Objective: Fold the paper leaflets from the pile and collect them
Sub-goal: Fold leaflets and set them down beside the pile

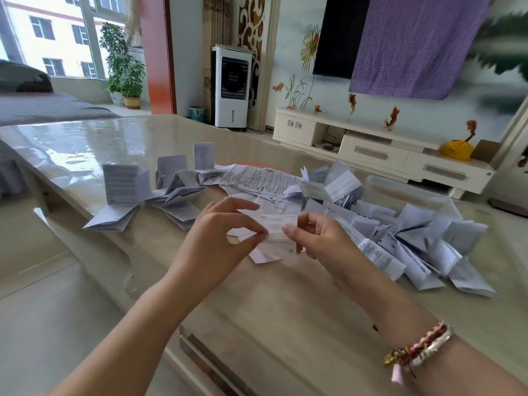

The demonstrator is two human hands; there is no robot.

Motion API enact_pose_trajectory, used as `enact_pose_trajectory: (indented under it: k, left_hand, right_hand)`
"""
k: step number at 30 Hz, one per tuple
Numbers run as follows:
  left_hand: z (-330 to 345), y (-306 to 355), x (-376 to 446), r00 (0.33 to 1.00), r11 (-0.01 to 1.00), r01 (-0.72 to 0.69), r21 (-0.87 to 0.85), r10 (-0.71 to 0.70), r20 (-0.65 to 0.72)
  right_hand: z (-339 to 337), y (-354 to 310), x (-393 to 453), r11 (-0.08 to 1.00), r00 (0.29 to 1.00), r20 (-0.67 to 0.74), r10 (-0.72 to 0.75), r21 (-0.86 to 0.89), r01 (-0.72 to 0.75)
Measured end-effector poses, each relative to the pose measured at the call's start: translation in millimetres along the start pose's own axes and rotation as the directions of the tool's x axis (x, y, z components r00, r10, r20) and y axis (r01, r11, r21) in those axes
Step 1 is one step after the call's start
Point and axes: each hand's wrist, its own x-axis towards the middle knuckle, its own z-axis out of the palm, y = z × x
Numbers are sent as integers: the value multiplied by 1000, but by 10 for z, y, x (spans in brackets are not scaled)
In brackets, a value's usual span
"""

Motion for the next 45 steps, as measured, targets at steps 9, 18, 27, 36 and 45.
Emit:
enact_pose_trajectory:
  k: [9, 18, 27, 36, 45]
  left_hand:
    - [62, 196, 121, 977, 943, 168, -288, -121, 173]
    - [111, 136, 227, 977, 949, 212, -235, -199, 81]
    - [172, 41, 162, 908, 929, 243, 279, -319, 272]
    - [139, -127, 45, 891, 856, 62, 513, -279, 357]
    - [28, -275, -37, 934, 892, -14, 452, -149, 323]
  right_hand:
    - [-72, -65, -19, 971, 996, -54, 77, 231, -62]
    - [-159, -198, -138, 969, 986, -64, -157, -202, 141]
    - [-325, -211, -94, 856, 942, -291, 168, 517, 7]
    - [-196, -74, -44, 956, 992, -97, 86, 287, -55]
    - [-16, 89, -121, 737, 965, 212, -155, -626, 256]
